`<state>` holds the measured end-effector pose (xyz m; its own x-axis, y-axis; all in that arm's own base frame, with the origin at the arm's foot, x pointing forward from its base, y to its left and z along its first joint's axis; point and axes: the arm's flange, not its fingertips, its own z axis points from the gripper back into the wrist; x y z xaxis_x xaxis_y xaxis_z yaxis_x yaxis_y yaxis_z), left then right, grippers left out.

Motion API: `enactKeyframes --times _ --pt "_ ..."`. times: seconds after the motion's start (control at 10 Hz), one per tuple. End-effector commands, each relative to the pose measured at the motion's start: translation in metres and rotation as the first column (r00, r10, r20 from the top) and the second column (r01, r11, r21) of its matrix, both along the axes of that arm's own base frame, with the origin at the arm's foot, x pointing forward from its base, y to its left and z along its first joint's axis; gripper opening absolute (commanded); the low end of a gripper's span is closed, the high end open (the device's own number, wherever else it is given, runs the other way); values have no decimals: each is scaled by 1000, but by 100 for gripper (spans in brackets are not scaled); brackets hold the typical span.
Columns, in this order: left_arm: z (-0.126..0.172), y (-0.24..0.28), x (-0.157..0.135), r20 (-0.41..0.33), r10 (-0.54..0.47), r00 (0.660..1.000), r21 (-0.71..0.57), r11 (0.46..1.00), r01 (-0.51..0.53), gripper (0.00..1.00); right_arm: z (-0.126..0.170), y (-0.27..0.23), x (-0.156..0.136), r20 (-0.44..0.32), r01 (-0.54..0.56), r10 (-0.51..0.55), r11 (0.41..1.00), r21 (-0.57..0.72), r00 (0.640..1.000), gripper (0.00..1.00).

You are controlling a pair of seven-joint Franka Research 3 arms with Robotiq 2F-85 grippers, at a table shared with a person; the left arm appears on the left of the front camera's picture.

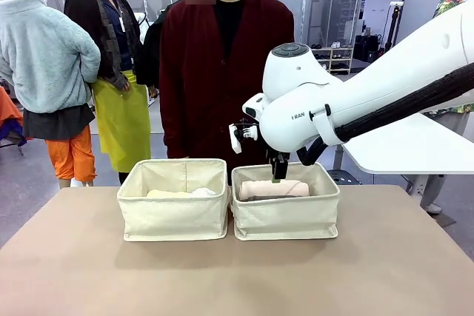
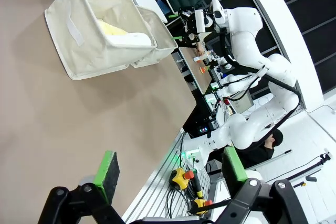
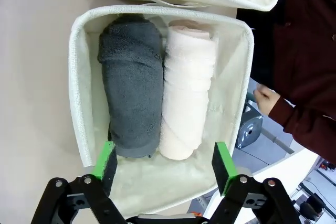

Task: Divide the towels into two baskets.
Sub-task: Pick up one hotel-folded towel from the bottom of the table and place it in the Fabric basket indicated by the person.

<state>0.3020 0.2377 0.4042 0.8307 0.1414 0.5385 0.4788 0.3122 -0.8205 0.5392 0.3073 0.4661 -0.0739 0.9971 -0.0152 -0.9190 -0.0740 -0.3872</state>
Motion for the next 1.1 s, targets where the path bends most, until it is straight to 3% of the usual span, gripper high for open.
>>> enactKeyframes --times 0.0,0.8,1.0 --pt "3 0 -5 -5 -6 1000 -9 1000 6 100 -3 -2 5 -3 4 -4 1000 -2 1000 91" --pt "3 0 -5 -5 -6 1000 -9 1000 6 100 -3 -1 4 -4 4 -4 1000 1 1000 91" --pt "3 0 -5 -5 -6 1000 -9 1000 6 100 25 -37 -48 0 11 -11 1000 30 1000 91"
